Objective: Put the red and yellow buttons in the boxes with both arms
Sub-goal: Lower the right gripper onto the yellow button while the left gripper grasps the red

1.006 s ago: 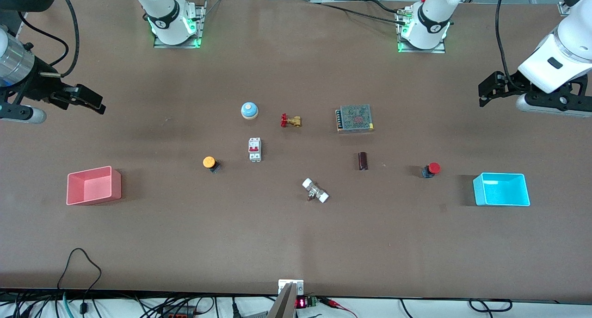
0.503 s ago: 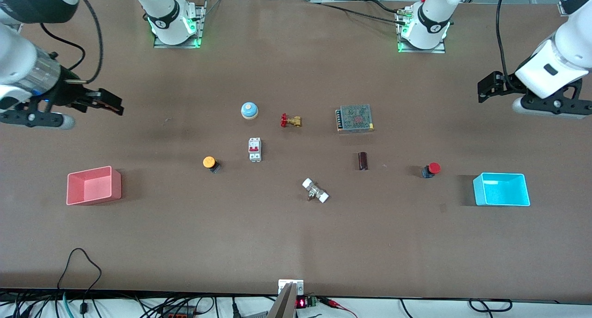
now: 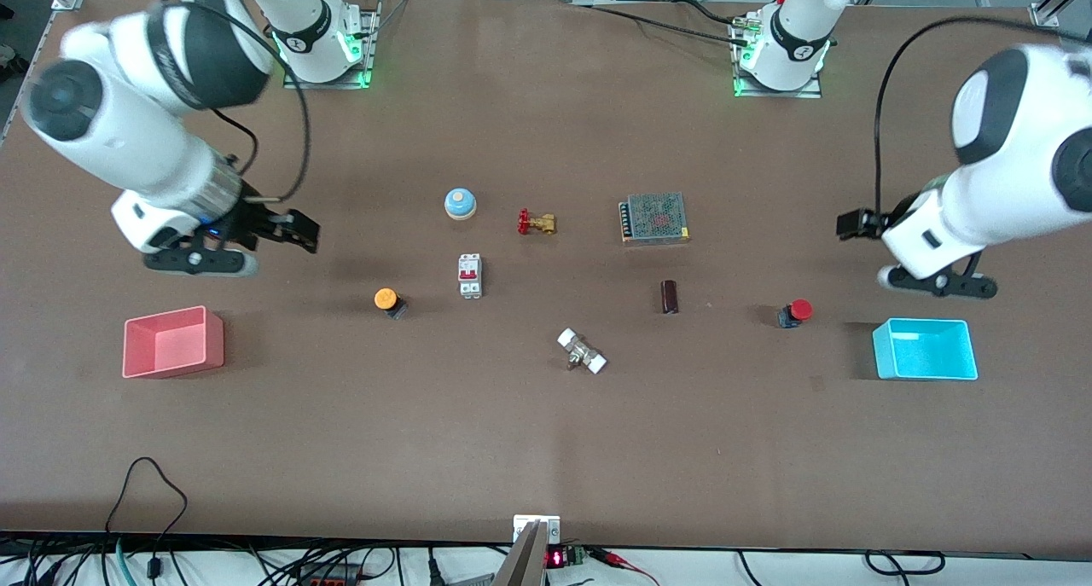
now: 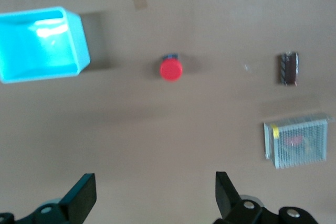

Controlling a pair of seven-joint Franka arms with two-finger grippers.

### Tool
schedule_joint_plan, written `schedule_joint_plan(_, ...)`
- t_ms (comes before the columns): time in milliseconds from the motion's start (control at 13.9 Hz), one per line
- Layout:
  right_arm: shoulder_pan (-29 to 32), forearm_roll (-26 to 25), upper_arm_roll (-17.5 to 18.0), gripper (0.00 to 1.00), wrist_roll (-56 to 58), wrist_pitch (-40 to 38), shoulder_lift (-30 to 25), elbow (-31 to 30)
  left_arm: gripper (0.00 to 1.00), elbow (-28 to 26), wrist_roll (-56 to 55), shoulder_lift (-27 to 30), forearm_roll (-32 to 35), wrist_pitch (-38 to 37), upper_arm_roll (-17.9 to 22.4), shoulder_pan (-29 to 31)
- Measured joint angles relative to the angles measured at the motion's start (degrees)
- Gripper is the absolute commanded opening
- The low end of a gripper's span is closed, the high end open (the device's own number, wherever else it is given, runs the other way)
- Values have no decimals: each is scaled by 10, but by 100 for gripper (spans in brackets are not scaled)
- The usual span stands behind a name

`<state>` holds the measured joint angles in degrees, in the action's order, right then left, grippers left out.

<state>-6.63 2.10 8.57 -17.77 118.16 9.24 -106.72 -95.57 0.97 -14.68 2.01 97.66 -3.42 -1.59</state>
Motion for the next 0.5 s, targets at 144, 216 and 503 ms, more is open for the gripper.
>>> schedule_joint_plan(144, -2, 0, 16, 100, -7, 80, 28, -32, 100, -1, 0, -36, 0, 50, 1, 1)
schedule_joint_plan(216, -3, 0, 23, 100, -10, 116, 43, -43, 100, -2, 0, -52, 0, 75, 1, 1)
schedule_joint_plan(503, -8, 0, 29, 100, -52, 183, 89, -52, 100, -20, -1, -98, 0, 182, 1, 0)
